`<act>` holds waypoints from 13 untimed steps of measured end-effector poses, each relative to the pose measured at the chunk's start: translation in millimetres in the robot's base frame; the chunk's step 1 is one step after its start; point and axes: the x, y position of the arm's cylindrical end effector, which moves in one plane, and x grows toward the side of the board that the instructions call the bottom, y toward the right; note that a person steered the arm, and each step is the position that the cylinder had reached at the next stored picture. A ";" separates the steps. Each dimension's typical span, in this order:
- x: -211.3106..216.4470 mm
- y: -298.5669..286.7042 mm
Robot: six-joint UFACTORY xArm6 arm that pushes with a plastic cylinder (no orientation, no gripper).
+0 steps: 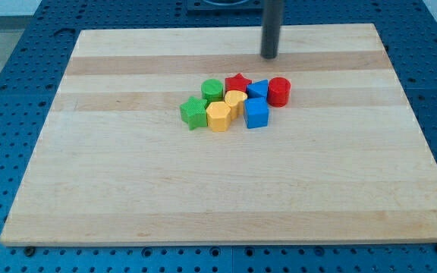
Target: Slide the red circle into the yellow hexagon
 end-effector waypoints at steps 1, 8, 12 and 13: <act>18.2 39.7; 96.8 35.6; 127.6 -7.6; 153.1 -7.6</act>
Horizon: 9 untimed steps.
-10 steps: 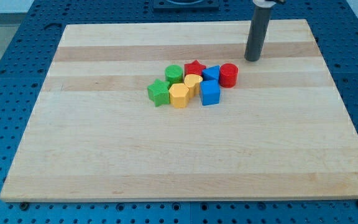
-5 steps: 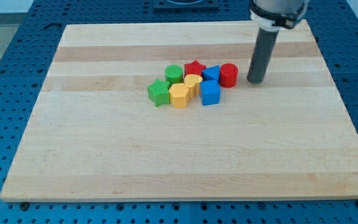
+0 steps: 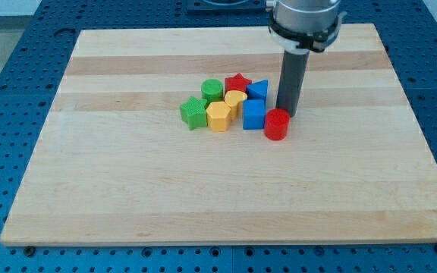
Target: Slide the red circle into the yellow hexagon
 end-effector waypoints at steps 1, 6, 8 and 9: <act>7.4 15.8; 60.1 -8.9; 55.5 -16.5; 54.9 23.9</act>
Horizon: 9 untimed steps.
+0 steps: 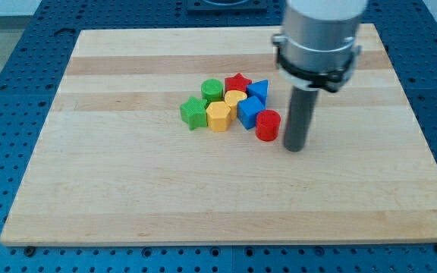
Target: Slide the red circle into the yellow hexagon
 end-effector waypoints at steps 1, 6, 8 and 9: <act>-22.1 25.2; -6.4 -9.1; 2.1 -61.9; -10.9 -79.8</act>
